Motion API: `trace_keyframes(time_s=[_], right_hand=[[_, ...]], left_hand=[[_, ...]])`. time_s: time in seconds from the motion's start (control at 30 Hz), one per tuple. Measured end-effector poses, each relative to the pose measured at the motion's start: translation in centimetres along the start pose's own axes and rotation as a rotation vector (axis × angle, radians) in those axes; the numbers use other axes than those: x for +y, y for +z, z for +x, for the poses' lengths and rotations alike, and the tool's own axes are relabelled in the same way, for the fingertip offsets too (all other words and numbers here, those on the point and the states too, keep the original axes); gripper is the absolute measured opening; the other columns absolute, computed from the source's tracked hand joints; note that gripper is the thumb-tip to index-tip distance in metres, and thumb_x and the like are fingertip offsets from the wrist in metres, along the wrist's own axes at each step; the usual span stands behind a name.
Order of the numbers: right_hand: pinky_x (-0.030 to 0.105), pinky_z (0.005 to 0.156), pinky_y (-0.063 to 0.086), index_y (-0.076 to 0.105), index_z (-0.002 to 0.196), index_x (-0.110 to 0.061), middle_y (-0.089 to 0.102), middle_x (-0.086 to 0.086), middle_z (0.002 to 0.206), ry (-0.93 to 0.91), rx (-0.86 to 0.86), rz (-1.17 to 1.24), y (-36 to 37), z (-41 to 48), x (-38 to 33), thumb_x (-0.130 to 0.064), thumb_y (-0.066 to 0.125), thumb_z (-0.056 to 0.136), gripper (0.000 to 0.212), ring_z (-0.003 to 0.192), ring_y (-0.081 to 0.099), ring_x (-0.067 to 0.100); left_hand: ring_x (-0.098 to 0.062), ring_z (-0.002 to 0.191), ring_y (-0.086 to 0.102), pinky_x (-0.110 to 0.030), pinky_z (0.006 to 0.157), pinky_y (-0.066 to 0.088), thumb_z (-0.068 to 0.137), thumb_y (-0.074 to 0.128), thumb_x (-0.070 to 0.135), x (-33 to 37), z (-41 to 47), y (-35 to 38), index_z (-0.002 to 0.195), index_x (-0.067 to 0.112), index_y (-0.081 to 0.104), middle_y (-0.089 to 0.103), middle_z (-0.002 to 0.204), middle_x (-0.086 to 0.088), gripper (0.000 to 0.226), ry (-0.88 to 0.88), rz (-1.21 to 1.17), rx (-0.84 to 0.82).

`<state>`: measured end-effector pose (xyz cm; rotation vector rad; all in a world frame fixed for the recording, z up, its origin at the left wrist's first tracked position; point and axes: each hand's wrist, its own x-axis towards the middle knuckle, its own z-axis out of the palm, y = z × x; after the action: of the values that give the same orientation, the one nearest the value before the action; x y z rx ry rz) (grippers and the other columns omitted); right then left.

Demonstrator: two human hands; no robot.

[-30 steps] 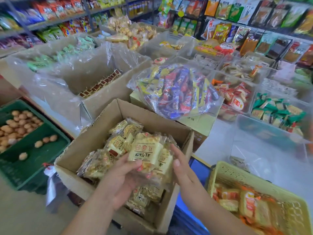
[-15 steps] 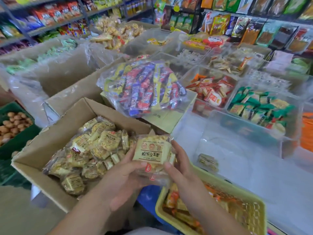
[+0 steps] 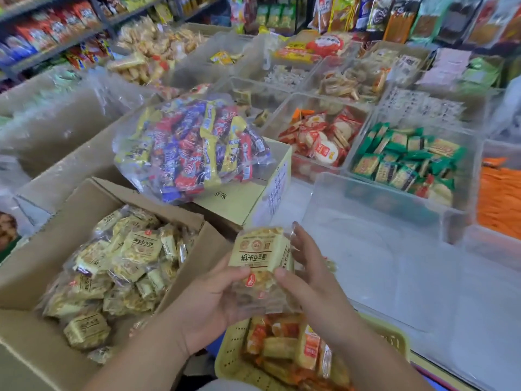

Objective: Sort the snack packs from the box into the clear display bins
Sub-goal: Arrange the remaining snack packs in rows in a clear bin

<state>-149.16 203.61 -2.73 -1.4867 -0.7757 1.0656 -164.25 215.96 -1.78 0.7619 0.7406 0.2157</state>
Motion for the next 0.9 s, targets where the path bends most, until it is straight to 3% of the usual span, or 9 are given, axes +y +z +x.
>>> trace_keyframes(time_s=[0.1,0.17,0.23,0.33,0.47,0.6,0.67,0.8,0.9], right_hand=[[0.047,0.119,0.03,0.011,0.15,-0.063,0.01,-0.031,0.161,-0.162,0.114,-0.293,-1.1,-0.4,-0.1,-0.075,0.061,0.078,0.088,0.151,0.014,-0.001],[0.049,0.117,0.025,0.012,0.154,-0.055,-0.002,-0.018,0.167,-0.319,0.122,-0.531,-1.7,-0.5,0.0,-0.074,0.065,0.078,0.095,0.155,0.001,0.009],[0.053,0.118,0.026,0.019,0.155,-0.051,-0.001,-0.011,0.169,-0.406,0.053,-0.716,-2.0,-0.4,0.5,-0.068,0.066,0.078,0.092,0.156,-0.003,0.021],[0.051,0.121,0.023,0.037,0.15,-0.043,0.009,-0.01,0.169,-0.404,-0.017,-0.874,-2.5,-0.1,1.4,-0.064,0.061,0.081,0.076,0.156,-0.007,0.023],[0.042,0.122,0.019,0.043,0.149,-0.035,0.017,-0.008,0.167,-0.37,-0.039,-0.855,-3.2,-0.2,2.3,-0.053,0.072,0.085,0.073,0.156,0.0,0.02],[0.036,0.121,0.026,0.053,0.145,-0.027,0.036,-0.003,0.16,-0.371,0.007,-0.704,-5.0,-0.6,2.8,-0.044,0.069,0.091,0.059,0.154,0.021,0.02],[0.023,0.119,0.028,0.056,0.142,-0.03,0.044,-0.01,0.155,-0.309,0.031,-0.603,-6.4,-0.8,3.0,-0.041,0.072,0.089,0.056,0.149,0.031,0.01],[0.008,0.091,0.043,0.062,0.123,-0.053,0.063,-0.028,0.125,-0.093,0.132,-0.348,-9.3,0.4,3.4,-0.048,0.067,0.086,0.037,0.118,0.058,-0.005],[0.011,0.075,0.043,0.064,0.118,-0.049,0.068,-0.026,0.11,0.026,0.189,-0.372,-11.8,3.4,4.9,-0.05,0.065,0.09,0.028,0.102,0.061,-0.007]], left_hand=[[-0.038,0.114,0.07,-0.045,0.085,0.062,0.083,0.076,0.017,0.1,0.7,1.0,0.129,0.024,0.068,0.071,0.128,-0.018,0.047,0.033,0.132,0.044],[-0.038,0.111,0.072,-0.041,0.08,0.062,0.082,0.077,0.021,-0.2,1.6,1.1,0.122,0.034,0.071,0.072,0.127,-0.015,0.042,0.017,0.188,0.027],[-0.038,0.112,0.071,-0.044,0.084,0.062,0.083,0.076,0.027,-0.3,2.0,1.6,0.126,0.04,0.067,0.072,0.129,-0.012,0.046,0.017,0.252,-0.002],[-0.035,0.113,0.071,-0.046,0.087,0.06,0.086,0.069,0.038,-0.9,2.7,1.9,0.131,0.042,0.064,0.071,0.131,-0.006,0.046,-0.005,0.315,-0.037],[-0.03,0.118,0.069,-0.046,0.09,0.056,0.087,0.068,0.061,-1.4,3.4,1.6,0.136,0.035,0.063,0.069,0.135,-0.005,0.056,-0.029,0.279,0.008],[-0.034,0.122,0.067,-0.056,0.094,0.057,0.087,0.068,0.065,-2.6,4.3,1.3,0.134,0.026,0.066,0.069,0.134,-0.01,0.061,-0.018,0.175,0.001],[-0.034,0.117,0.07,-0.062,0.095,0.055,0.082,0.072,0.065,-3.1,4.7,1.4,0.127,0.027,0.07,0.073,0.126,-0.007,0.058,0.012,0.162,0.088],[-0.031,0.116,0.071,-0.057,0.098,0.055,0.091,0.059,0.049,-3.5,4.8,0.9,0.121,0.032,0.072,0.074,0.124,-0.006,0.037,0.026,0.143,0.163],[-0.034,0.114,0.071,-0.057,0.096,0.056,0.096,0.059,0.036,-3.2,4.5,0.7,0.119,0.028,0.073,0.074,0.125,-0.01,0.028,0.046,0.074,0.203]])
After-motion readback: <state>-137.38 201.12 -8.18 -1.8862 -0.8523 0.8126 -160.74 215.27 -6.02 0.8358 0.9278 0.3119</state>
